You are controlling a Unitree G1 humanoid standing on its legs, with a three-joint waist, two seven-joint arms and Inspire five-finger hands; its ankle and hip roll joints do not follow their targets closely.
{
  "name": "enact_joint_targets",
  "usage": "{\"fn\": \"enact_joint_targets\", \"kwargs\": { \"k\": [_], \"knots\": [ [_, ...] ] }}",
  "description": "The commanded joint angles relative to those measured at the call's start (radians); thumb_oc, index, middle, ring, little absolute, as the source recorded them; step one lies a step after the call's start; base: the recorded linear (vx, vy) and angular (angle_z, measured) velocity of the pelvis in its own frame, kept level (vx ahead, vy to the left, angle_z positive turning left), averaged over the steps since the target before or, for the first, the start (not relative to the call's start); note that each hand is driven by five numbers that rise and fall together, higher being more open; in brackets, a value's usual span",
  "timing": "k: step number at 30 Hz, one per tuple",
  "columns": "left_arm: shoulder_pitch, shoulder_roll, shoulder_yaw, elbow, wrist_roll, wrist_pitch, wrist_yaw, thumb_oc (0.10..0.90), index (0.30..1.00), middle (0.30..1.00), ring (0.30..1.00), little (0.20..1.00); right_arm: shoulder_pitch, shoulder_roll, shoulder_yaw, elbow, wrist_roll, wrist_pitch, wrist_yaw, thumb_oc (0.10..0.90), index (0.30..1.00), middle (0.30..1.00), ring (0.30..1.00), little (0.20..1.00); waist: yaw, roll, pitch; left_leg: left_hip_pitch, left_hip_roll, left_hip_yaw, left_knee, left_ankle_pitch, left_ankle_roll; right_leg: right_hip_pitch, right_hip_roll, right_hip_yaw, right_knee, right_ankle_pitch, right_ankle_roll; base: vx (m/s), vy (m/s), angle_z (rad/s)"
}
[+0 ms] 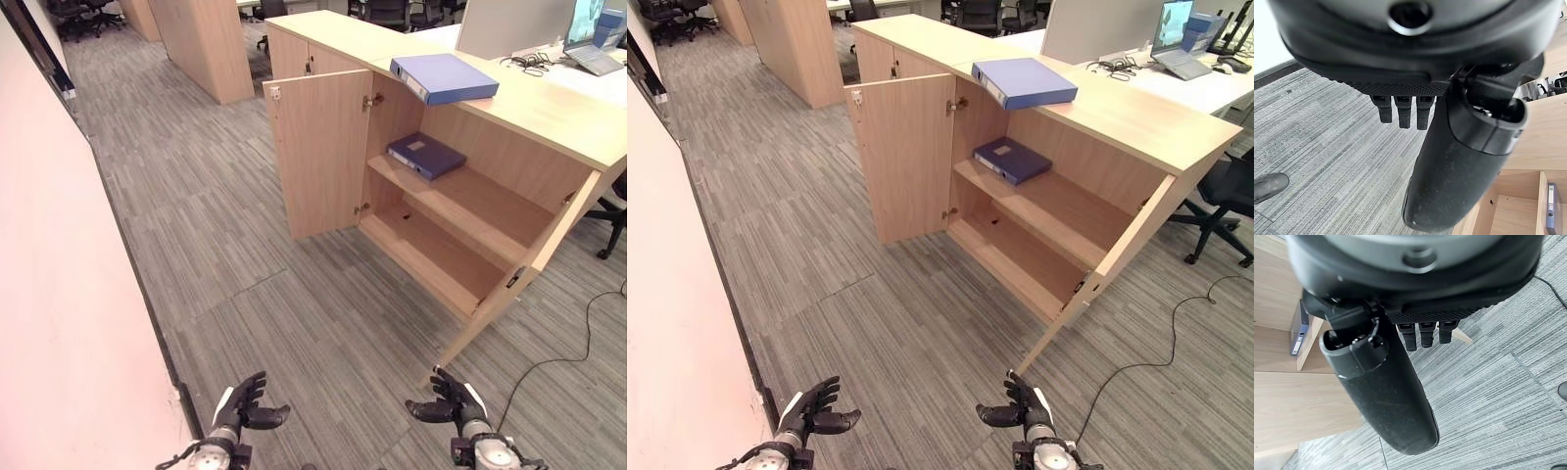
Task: Put the empty folder in the office cabinet
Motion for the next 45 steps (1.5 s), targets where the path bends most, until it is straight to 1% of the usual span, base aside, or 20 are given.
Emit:
{"fn": "enact_joint_targets", "kwargs": {
  "k": [1,21,35,42,45],
  "knots": [
    [-0.104,0.025,0.033,-0.023,-0.026,-0.074,0.015,0.8,0.9,0.9,0.9,0.9,-0.091,-0.05,-0.043,-0.033,-0.001,-0.063,-0.011,0.8,0.9,0.9,0.9,0.9,0.003,-0.016,0.007,0.066,0.075,-0.012,-0.006,-0.083,-0.099,0.05,-0.051,-0.007,0.007,-0.097,0.086,0.0,0.0,0.0],
    [-0.104,0.025,0.04,-0.034,-0.02,-0.069,0.014,0.8,0.9,0.9,0.9,0.9,-0.083,-0.048,-0.049,-0.032,-0.01,-0.062,-0.005,0.8,0.9,0.9,0.9,0.9,0.001,-0.016,0.001,0.066,0.078,-0.024,-0.006,-0.08,-0.099,0.053,-0.046,-0.009,0.007,-0.103,0.078,0.0,0.0,0.0],
    [-0.099,0.023,0.038,-0.052,-0.032,-0.067,0.011,0.8,0.9,0.9,0.9,0.9,-0.068,-0.055,-0.051,-0.05,-0.015,-0.054,0.002,0.8,0.9,0.9,0.9,0.9,-0.003,-0.007,0.002,0.064,0.086,-0.033,-0.006,-0.073,-0.107,0.058,-0.034,-0.007,0.007,-0.115,0.067,0.0,-0.032,0.04],
    [-0.103,0.023,0.041,-0.052,-0.049,-0.064,0.019,0.8,0.9,0.9,0.9,0.9,-0.059,-0.064,-0.053,-0.055,-0.009,-0.054,0.003,0.8,0.9,0.9,0.9,0.9,-0.008,0.0,0.017,0.071,0.104,-0.026,-0.005,-0.051,-0.118,0.058,-0.015,0.006,0.007,-0.134,0.052,-0.01,-0.086,0.0],
    [-0.112,0.021,0.035,-0.048,-0.055,-0.063,0.019,0.8,0.9,0.9,0.9,0.9,-0.058,-0.072,-0.059,-0.062,-0.005,-0.056,0.004,0.8,0.9,0.9,0.9,0.9,-0.012,-0.002,0.035,0.035,0.116,-0.025,0.049,-0.046,-0.126,0.056,-0.011,0.006,0.011,-0.142,0.041,-0.03,-0.098,-0.01]
  ]
}}
